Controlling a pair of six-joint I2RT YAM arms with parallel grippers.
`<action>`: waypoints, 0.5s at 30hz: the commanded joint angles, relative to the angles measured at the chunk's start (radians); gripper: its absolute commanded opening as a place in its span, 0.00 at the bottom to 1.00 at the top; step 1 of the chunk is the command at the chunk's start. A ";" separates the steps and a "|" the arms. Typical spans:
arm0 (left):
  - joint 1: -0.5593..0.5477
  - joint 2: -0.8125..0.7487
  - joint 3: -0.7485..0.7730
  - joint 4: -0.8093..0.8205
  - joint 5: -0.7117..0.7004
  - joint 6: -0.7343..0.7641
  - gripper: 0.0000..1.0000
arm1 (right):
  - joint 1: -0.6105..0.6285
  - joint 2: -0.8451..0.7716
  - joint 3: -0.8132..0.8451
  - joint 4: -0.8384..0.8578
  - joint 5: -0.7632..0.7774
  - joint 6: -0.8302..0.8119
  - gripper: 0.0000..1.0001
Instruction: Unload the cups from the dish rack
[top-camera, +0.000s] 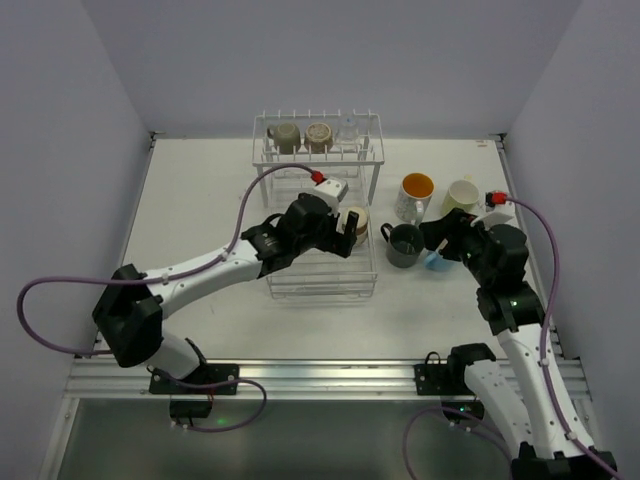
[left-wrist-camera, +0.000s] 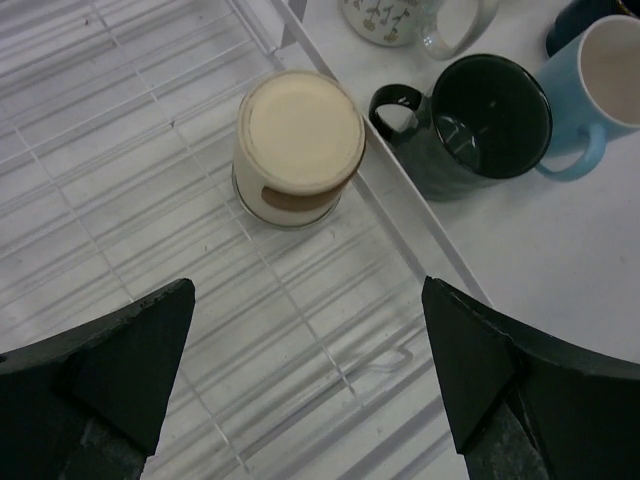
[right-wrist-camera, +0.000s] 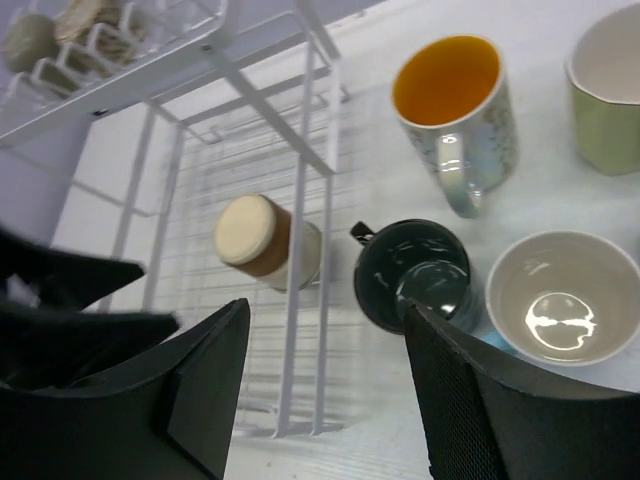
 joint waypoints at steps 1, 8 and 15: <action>-0.010 0.084 0.100 0.120 -0.089 0.030 1.00 | 0.007 -0.071 -0.033 0.075 -0.158 0.035 0.66; -0.010 0.271 0.204 0.151 -0.172 0.052 1.00 | 0.007 -0.106 -0.087 0.090 -0.212 0.023 0.67; -0.008 0.382 0.315 0.134 -0.212 0.090 1.00 | 0.007 -0.117 -0.101 0.107 -0.263 0.028 0.86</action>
